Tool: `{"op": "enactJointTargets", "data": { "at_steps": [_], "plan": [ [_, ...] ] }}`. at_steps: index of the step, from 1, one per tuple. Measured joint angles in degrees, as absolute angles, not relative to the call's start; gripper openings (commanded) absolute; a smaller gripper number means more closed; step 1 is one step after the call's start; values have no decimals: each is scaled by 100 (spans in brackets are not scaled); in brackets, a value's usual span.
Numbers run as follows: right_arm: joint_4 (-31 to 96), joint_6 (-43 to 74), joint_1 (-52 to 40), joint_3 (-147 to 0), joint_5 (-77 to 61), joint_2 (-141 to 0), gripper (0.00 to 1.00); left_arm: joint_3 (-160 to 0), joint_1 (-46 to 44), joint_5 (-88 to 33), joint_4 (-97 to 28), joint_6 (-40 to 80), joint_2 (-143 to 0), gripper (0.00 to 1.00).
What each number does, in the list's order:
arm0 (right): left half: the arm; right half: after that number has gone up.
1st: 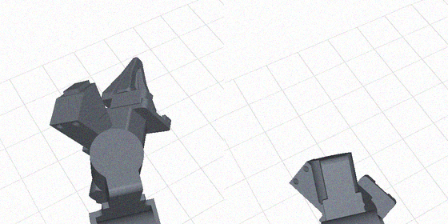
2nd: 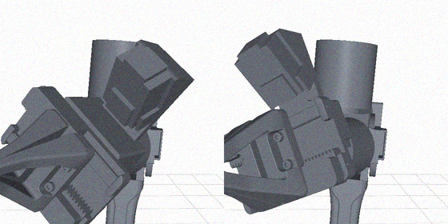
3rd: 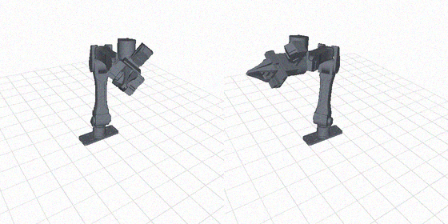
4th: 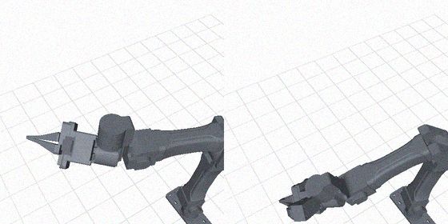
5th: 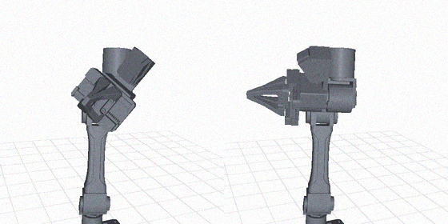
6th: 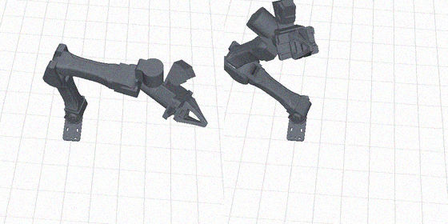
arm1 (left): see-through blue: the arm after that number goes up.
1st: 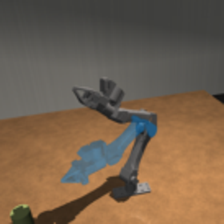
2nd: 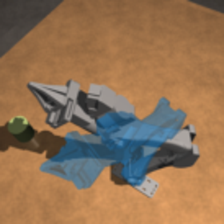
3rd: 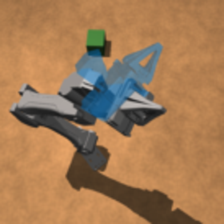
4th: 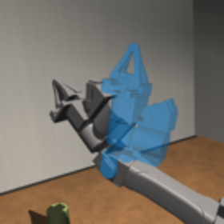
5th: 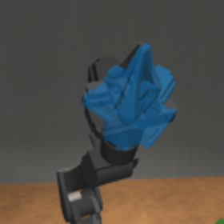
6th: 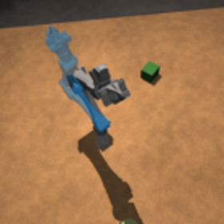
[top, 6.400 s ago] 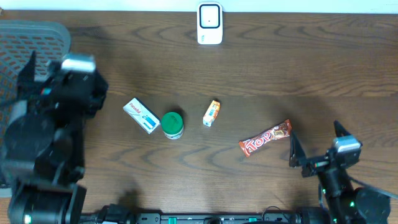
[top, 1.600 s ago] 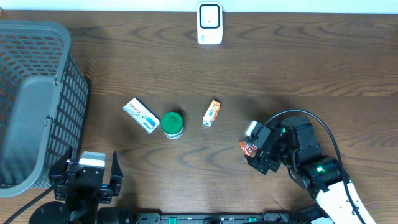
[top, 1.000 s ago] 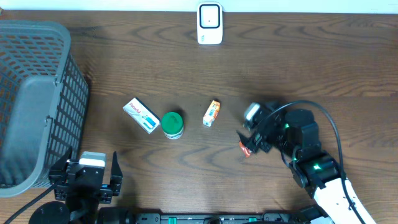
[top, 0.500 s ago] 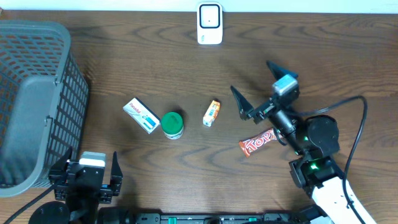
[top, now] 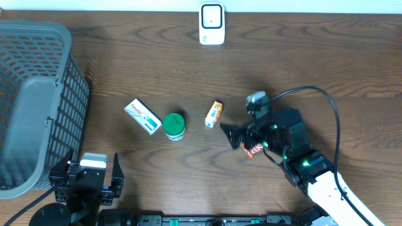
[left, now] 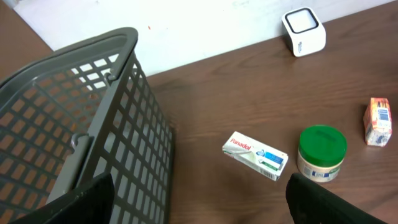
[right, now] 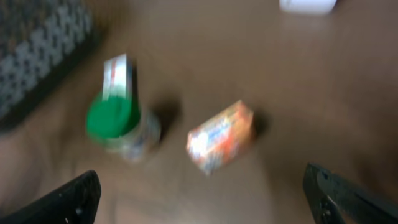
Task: Scan the item barcode
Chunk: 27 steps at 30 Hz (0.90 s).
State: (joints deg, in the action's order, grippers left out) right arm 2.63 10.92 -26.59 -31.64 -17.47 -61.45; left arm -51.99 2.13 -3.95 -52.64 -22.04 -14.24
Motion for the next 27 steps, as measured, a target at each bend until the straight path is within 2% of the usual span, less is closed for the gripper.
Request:
{"op": "enactJointTargets", "data": {
  "at_steps": [3, 6, 8, 13, 18, 24, 26, 27],
  "plan": [
    [1070, 899, -2659, -3164, -1992, -6125, 98, -5199, 213, -395, -5269, -2204, -1424, 86],
    [1682, 709, -2659, -3164, -2108, -6080, 88, -5199, 213, -395, -5269, -2204, -1424, 86],
    [2045, 552, -2659, -3164, -2145, -6040, 93, -5199, 213, -392, -5266, -2204, -1424, 86],
    [2646, 237, -2659, -3164, -1662, -6014, 95, -5199, 213, -392, -5266, -2204, -1424, 86],
    [2711, -60, -2659, -3164, -738, -6016, 99, -5199, 213, -395, -5266, -2204, -1424, 86],
    [2650, -314, -2659, -3164, 123, -6189, 89, -5199, 213, -395, -5266, -2204, -1424, 86],
    [2681, -108, -2659, -3164, 235, -6272, 99, -5199, 213, -395, -5266, -2204, -1424, 86],
    [2709, 40, -2659, -3164, 233, -6311, 99, -5199, 213, -395, -5266, -2204, -1424, 86]
  ]
}}
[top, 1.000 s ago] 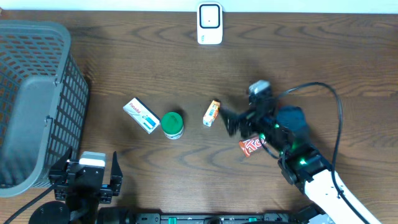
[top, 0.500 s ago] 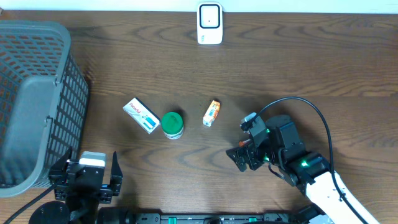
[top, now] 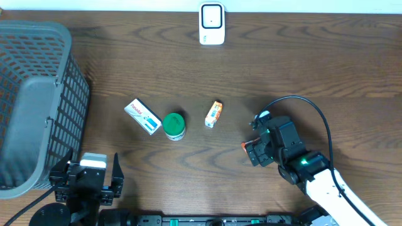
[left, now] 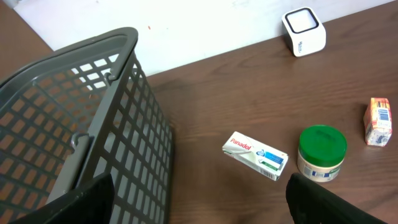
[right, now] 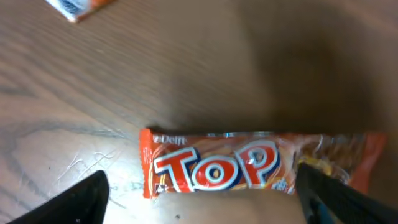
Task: Scan the item barcode
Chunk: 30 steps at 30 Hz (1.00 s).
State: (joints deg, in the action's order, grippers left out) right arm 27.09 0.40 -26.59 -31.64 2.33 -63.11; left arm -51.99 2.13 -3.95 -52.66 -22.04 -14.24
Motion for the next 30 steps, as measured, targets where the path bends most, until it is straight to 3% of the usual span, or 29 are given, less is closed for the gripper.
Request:
{"op": "enactJointTargets", "data": {
  "at_steps": [10, 12, 23, 30],
  "plan": [
    [1935, 2084, -2659, -3164, -1905, -6383, 99, -5199, 213, -395, -5266, -2204, -1424, 86],
    [1787, 2561, -2659, -3164, -2099, -6381, 95, -5199, 213, -392, -5264, -2204, -1424, 86],
    [3326, 6156, -2659, -3168, -1472, -6381, 90, -5199, 213, -395, -5269, -2204, -1424, 86],
    [3461, 7170, -2659, -3170, -1050, -6381, 85, -5199, 213, -395, -5266, -2204, -1424, 86]
  ]
}}
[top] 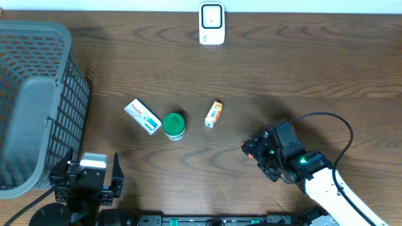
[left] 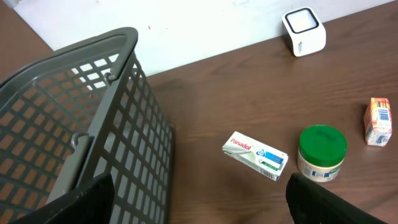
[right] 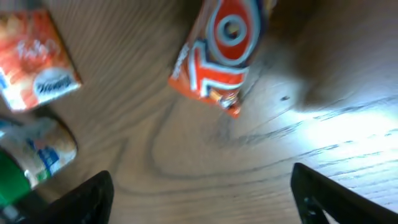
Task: Scan the item barcode
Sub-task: 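Lower the right gripper onto the Top bar and grasp its end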
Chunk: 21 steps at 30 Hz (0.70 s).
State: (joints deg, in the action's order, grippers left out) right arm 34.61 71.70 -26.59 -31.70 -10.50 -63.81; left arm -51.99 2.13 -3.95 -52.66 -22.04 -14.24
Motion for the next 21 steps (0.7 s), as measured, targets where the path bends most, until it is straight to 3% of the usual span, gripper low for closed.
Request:
{"op": "enactJointTargets", "data": {
  "at_steps": [9, 16, 21],
  "plan": [
    [3280, 7505, -2659, -3170, -84, -6790, 76, -5199, 213, -395, -5266, -2204, -1424, 87],
    [2757, 7575, -2659, -3170, -10, -7636, 51, -5199, 213, -395, -5266, -2204, -1424, 86],
    [2729, 7609, -2659, -3223, -60, -7826, 46, -5199, 213, -395, -5266, -2204, -1424, 86]
  ]
}}
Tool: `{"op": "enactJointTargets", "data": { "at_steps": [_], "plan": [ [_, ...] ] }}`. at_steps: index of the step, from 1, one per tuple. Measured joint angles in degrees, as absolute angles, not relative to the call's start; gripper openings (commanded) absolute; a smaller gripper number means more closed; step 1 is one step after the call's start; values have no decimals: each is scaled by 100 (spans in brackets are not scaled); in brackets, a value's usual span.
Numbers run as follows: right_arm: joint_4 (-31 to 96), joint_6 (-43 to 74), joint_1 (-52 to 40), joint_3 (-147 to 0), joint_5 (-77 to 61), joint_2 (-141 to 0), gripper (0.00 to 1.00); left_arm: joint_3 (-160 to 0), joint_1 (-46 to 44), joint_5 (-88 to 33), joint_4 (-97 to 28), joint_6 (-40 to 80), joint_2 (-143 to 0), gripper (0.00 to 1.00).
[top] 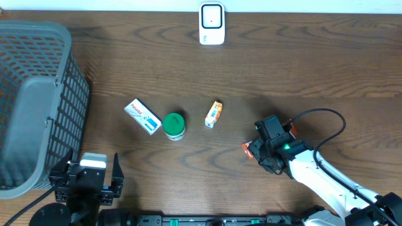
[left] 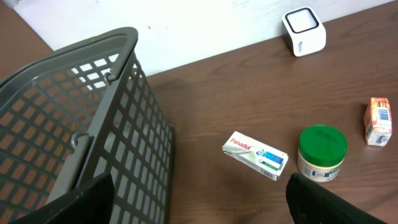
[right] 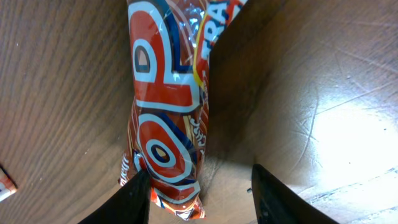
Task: Scan the item barcode
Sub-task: 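Lower the right gripper onto the Top bar and grasp its end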
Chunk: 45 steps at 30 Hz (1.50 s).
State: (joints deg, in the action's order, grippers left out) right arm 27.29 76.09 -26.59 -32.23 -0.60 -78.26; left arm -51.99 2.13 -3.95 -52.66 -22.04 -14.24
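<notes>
A red TOP candy bar (right: 163,106) lies on the wooden table, running lengthwise away from the right wrist camera. Its near end rests between the fingers of my right gripper (right: 200,198), close against the left finger (right: 134,200). The jaws stand partly apart and open, with a gap on the right side. From overhead only the bar's red tip (top: 247,150) shows beside the right gripper (top: 259,152). The white scanner (top: 211,24) stands at the table's far edge. My left gripper (left: 199,190) is parked open at the front left.
A grey mesh basket (top: 34,100) fills the left side. A Panadol box (top: 142,116), a green-lidded jar (top: 174,125) and a small orange box (top: 214,114) lie mid-table, left of the right arm. The arm's black cable (top: 326,122) loops on its right.
My right gripper has come closer to the TOP bar. The bar's end now lies between the fingers, which stand nearer each other than before. The left arm has not moved.
My right gripper first stood beside the small orange box, with its wrist view on the jar and box. Then it was over the TOP bar, wide open. Then it had turned about the bar, and now it is low around the bar's end.
</notes>
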Motion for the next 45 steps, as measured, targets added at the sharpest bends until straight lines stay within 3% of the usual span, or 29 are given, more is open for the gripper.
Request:
{"op": "enactJointTargets", "data": {
  "at_steps": [2, 3, 5, 18, 31, 37, 43, 45],
  "plan": [
    [2729, 7601, -2659, -3225, -62, -7828, 34, -5199, 213, -395, -5266, -2204, -1424, 86],
    [2716, 7585, -2659, -3227, -73, -7828, 18, -5199, 213, -395, -5266, -2204, -1424, 86],
    [2705, 7601, -2659, -3242, -78, -7828, 1, -5199, 213, -395, -5266, -2204, -1424, 86],
    [2637, 7081, -2659, -3291, 12, -7811, 1, -5199, 213, -395, -5266, -2204, -1424, 86],
    [5540, 6663, -2659, -4482, 1715, -7279, 2, -5199, 213, -395, -5266, -2204, -1424, 86],
    [6158, 6637, -2659, -4971, 2047, -7277, 2, -5199, 213, -395, -5266, -2204, -1424, 86],
    [5975, 6407, -2659, -5273, 1380, -7384, 2, -5199, 213, -392, -5266, -2204, -1424, 86],
    [5822, 6191, -2659, -5393, 1081, -7415, 22, -5199, 213, -395, -5266, -2204, -1424, 86]
  ]
}}
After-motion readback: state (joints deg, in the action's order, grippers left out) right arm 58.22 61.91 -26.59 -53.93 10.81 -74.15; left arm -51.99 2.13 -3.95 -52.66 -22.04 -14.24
